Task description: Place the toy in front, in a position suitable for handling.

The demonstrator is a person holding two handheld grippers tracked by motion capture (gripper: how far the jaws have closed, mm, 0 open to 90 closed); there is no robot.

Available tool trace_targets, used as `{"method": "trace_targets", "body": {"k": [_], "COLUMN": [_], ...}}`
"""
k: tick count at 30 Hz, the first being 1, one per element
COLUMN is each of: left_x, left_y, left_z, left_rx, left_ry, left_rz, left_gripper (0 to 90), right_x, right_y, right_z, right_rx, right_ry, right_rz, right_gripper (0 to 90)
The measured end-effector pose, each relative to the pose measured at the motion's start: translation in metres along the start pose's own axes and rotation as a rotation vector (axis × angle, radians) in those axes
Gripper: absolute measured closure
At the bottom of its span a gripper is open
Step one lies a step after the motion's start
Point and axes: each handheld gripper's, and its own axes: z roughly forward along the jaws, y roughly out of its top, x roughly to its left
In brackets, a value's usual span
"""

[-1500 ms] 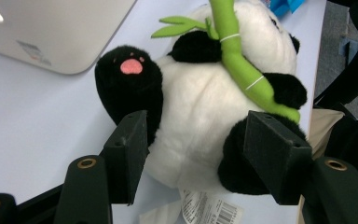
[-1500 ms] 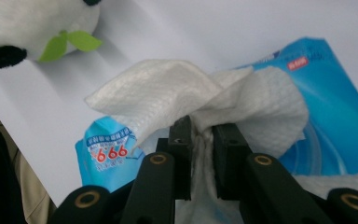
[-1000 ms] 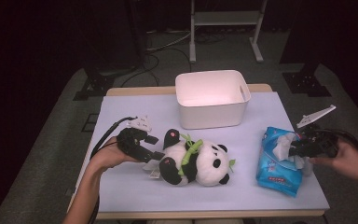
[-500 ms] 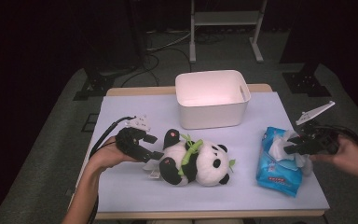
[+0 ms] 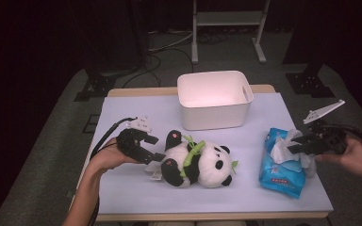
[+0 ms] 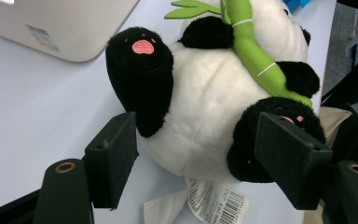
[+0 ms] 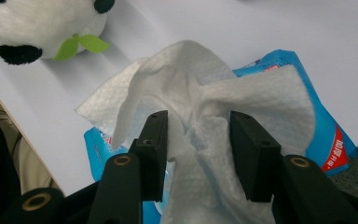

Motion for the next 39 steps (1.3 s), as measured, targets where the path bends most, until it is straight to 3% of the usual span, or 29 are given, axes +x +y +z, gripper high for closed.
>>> {"method": "trace_targets", "body": {"k": [21,24,39], "left_x": [0.0,0.001,0.0], "left_y": [0.001,0.001,0.003], "left_z": [-0.001,-0.003,-0.006], "left_rx": [0.0,0.003,0.003], "left_ry": [-0.002,0.002,0.01], "left_rz": [0.003,0.005,0.009], "left_gripper": [27.3,26.9,25.9], "right_x": [-0.003,-0.005,-0.002], "right_y": [0.0,0.0,0.003], "right_z": [0.001,-0.001,-0.009], "right_rx": [-0.005,-0.028,-0.027], "right_ry": [0.014,0.032,0.027], "right_rz": [0.013,0.027,0.012], "right_gripper": [53.1,53.1,53.7]}}
